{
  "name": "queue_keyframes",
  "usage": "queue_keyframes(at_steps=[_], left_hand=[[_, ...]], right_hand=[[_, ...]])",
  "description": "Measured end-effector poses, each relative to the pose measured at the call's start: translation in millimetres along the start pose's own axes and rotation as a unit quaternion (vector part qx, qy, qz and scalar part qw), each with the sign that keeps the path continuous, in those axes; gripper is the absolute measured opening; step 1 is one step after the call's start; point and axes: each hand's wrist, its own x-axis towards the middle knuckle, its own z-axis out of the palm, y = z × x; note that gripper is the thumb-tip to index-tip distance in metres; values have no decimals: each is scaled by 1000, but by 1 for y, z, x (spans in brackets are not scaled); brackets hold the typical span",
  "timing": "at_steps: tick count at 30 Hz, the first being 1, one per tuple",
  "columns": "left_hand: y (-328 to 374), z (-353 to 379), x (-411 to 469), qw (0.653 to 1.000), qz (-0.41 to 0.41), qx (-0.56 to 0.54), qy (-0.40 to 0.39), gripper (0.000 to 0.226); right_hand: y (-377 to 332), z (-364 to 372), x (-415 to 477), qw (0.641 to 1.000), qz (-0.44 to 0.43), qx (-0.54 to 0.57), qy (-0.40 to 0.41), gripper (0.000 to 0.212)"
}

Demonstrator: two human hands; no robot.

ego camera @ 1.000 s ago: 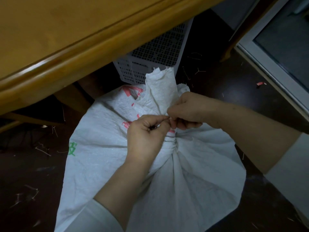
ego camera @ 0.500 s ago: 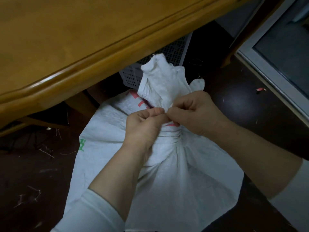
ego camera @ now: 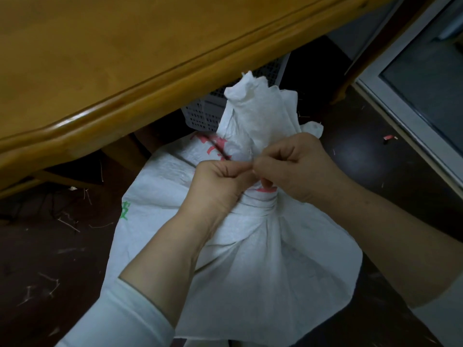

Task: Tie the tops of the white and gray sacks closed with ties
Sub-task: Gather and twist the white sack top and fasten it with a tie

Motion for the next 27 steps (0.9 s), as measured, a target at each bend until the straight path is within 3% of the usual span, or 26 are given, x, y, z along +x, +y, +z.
queue_keyframes(at_steps=[6, 9, 13, 16, 19, 22, 25, 27], left_hand=[[-6, 3, 1, 999, -7, 33, 15, 40], [-10, 6, 1, 999, -13, 46, 25, 35], [-18, 9, 5, 998, -14, 53, 43, 32], [-26, 11, 0, 994, 35, 60, 85, 29], [-27, 12, -8, 992, 90, 49, 80, 20], [-25, 11, -4, 989, 84, 36, 118, 18], [-21, 12, -3, 989, 75, 18, 129, 14], [-21, 13, -6, 989, 75, 7, 127, 13]], right_hand=[[1, 6, -2, 999, -12, -20, 24, 39], [3, 12, -1, 999, -22, -45, 9, 52], [9, 15, -2, 998, 7, -53, -21, 45], [9, 11, 3, 996, 88, 16, -25, 35], [3, 6, 9, 994, 103, 20, -32, 35], [1, 4, 8, 995, 68, -58, -50, 35], [-14, -4, 7, 994, -48, -91, -47, 30], [-20, -10, 13, 972, -92, -127, -176, 44]])
